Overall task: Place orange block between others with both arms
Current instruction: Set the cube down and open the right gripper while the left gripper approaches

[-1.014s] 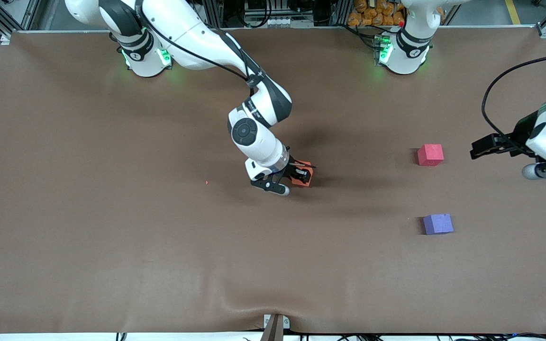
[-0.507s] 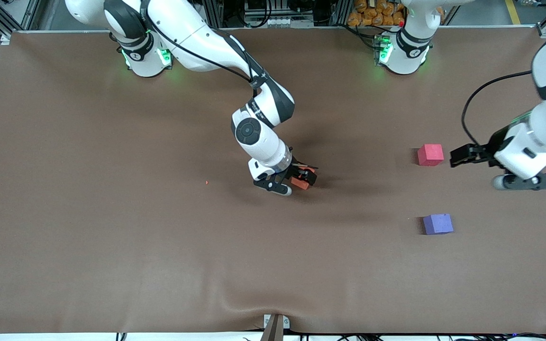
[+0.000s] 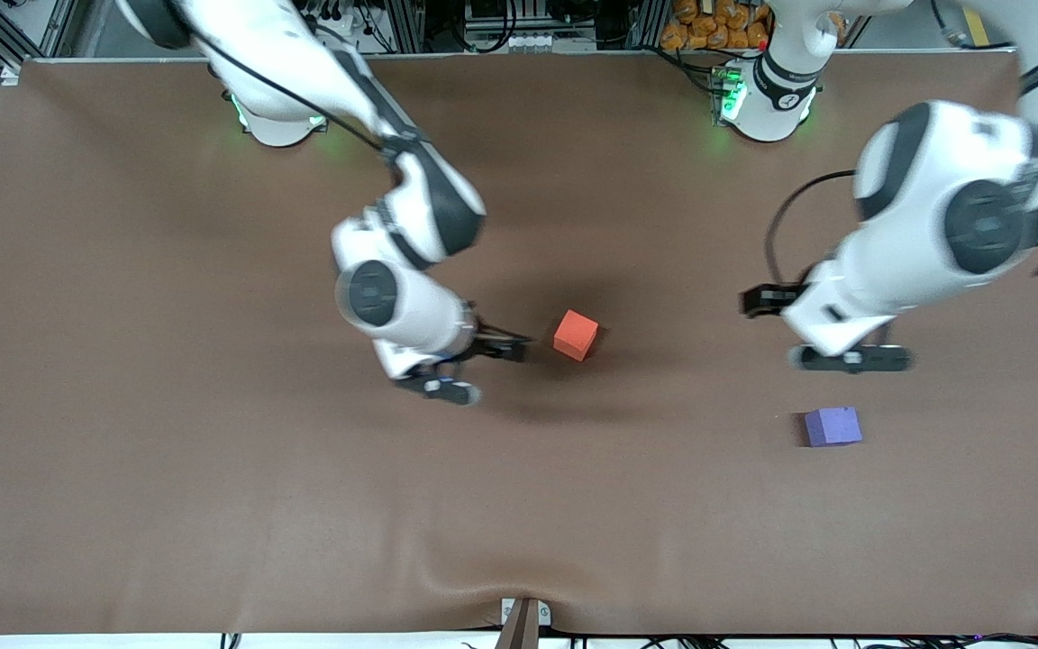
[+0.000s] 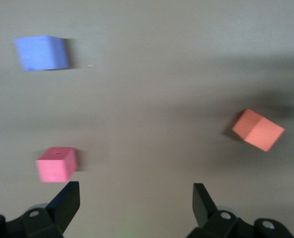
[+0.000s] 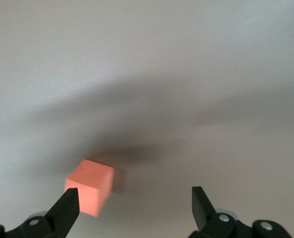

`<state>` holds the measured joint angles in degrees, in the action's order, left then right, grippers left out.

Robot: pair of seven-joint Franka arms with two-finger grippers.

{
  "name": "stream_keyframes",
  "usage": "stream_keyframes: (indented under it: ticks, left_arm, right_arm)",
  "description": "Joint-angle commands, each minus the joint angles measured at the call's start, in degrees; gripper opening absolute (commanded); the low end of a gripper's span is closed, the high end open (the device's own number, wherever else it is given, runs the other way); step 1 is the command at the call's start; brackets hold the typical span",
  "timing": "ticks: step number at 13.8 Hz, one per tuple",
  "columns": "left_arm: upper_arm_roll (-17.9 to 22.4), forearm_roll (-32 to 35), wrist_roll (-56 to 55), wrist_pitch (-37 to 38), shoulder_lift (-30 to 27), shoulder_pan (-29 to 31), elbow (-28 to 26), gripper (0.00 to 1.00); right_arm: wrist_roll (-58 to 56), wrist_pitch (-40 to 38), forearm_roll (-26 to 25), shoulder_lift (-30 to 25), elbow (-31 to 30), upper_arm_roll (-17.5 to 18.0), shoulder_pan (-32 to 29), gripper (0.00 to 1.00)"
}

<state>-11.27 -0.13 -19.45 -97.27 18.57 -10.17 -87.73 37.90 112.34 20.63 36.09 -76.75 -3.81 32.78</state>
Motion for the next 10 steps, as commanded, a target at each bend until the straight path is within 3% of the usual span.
stream_keyframes:
  ticks: [1, 2, 6, 10]
  left_arm:
    - [0.5, 0.0, -12.0, -3.3, 4.0, -6.4, 2.0, 1.00]
    - [0.6, 0.2, -16.3, -4.8, 5.6, -8.9, 2.8, 1.00]
    - [0.4, 7.1, -16.1, -10.5, 12.4, -16.4, 4.1, 1.00]
    - [0.5, 9.4, -3.6, -15.1, 16.3, -20.2, 4.1, 1.00]
  right_arm:
    - [-2.4, -6.6, -3.5, -6.4, -2.3, 1.3, -5.4, 1.00]
    - [-4.4, -9.0, -3.7, -8.3, -2.5, 1.3, -7.4, 1.00]
    - [-17.6, -18.2, -8.9, -15.2, -2.8, 1.4, -18.0, 1.00]
    - [-27.0, -22.8, -18.1, -21.4, -2.9, 1.4, -25.2, 1.00]
